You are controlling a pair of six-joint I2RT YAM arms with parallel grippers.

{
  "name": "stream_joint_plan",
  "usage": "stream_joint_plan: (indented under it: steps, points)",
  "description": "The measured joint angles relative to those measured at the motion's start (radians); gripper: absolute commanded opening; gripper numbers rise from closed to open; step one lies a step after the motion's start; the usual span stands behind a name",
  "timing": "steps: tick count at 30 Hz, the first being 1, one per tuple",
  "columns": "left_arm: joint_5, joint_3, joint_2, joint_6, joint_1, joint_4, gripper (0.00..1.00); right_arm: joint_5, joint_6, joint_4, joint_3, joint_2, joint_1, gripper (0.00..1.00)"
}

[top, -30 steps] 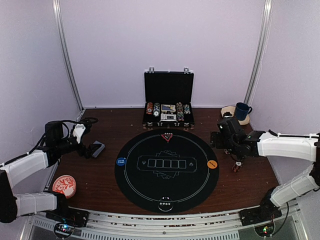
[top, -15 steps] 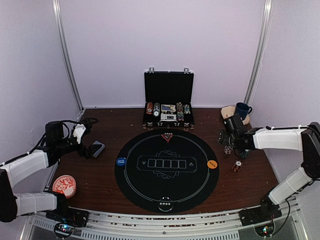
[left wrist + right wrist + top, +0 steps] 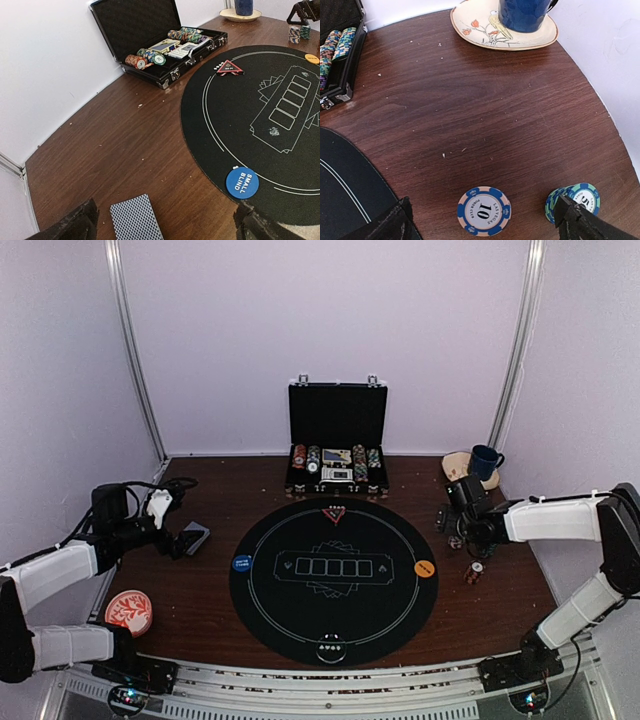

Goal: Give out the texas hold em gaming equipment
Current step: Pick up the pile of poker chips from the pile of poker chips.

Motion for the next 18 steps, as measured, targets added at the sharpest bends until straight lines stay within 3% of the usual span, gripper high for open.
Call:
stream_joint_plan:
  steps: [18]
  points:
    - [0.000, -0.002, 0.008, 0.000, 0.000, 0.014, 0.98, -0.035, 0.002, 0.042, -0.013, 0.056, -0.044, 0.87]
